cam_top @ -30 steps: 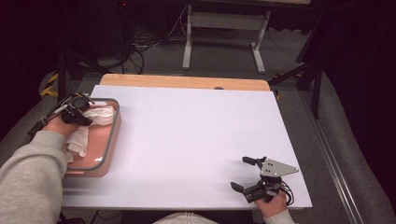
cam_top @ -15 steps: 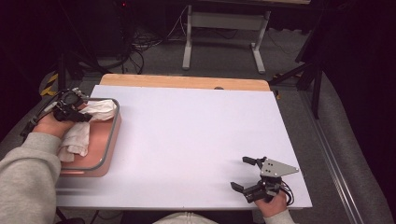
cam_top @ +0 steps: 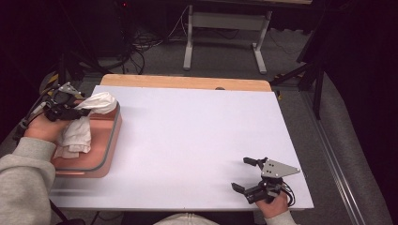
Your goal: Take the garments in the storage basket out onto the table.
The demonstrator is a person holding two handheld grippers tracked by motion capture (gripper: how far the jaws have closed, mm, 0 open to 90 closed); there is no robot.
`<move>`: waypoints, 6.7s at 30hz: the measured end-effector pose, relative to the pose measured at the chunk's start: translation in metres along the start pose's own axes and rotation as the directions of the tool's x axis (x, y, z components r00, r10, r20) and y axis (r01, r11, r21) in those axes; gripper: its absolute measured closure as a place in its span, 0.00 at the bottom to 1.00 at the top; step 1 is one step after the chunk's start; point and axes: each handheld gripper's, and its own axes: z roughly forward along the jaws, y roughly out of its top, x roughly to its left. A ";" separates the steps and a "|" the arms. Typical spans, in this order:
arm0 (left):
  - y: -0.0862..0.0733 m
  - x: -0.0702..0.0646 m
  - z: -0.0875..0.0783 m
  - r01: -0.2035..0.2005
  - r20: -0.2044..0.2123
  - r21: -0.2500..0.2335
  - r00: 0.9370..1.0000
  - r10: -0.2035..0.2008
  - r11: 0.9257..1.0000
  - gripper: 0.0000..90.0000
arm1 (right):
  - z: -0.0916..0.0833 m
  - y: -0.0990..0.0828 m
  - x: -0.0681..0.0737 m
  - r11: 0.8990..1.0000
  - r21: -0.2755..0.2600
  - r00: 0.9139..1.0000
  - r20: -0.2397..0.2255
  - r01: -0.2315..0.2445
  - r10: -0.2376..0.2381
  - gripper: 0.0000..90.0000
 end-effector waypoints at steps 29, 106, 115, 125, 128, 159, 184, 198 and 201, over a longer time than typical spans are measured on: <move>0.011 -0.012 -0.055 0.149 0.130 -0.376 0.986 -0.107 0.915 0.79 | 0.000 0.000 0.000 1.000 -0.002 1.000 -0.003 0.003 -0.003 0.01; 0.061 -0.192 0.000 0.204 0.458 -0.597 0.881 0.121 0.776 0.78 | 0.000 0.000 0.000 1.000 -0.002 1.000 -0.023 0.004 -0.004 0.01; 0.061 -0.201 0.008 0.181 0.441 -0.586 0.889 0.124 0.790 0.78 | 0.000 0.000 0.000 1.000 -0.002 1.000 -0.026 0.005 -0.005 0.01; 0.063 -0.214 0.022 0.139 0.429 -0.548 0.893 0.135 0.825 0.78 | 0.000 0.000 0.000 1.000 -0.002 1.000 -0.026 0.006 -0.006 0.01; 0.064 -0.216 0.026 0.130 0.428 -0.536 0.893 0.136 0.834 0.78 | 0.000 0.000 0.000 1.000 -0.001 1.000 -0.027 0.007 -0.007 0.01; 0.076 -0.240 0.072 0.057 0.429 -0.438 0.890 0.153 0.897 0.77 | 0.001 -0.001 -0.001 1.000 -0.002 1.000 -0.031 0.000 0.000 0.01; 0.084 -0.259 0.105 -0.028 0.377 -0.407 0.905 0.196 0.913 0.70 | 0.001 -0.001 -0.001 1.000 0.002 0.999 -0.036 0.001 -0.001 0.01; 0.085 -0.260 0.106 -0.011 0.415 -0.446 0.883 0.217 0.895 0.48 | 0.001 -0.001 -0.001 1.000 0.003 0.999 -0.038 0.003 -0.003 0.01; 0.085 -0.259 0.103 0.000 0.428 -0.454 0.877 0.218 0.891 0.43 | 0.001 -0.001 -0.001 1.000 0.003 0.999 -0.038 0.003 -0.002 0.01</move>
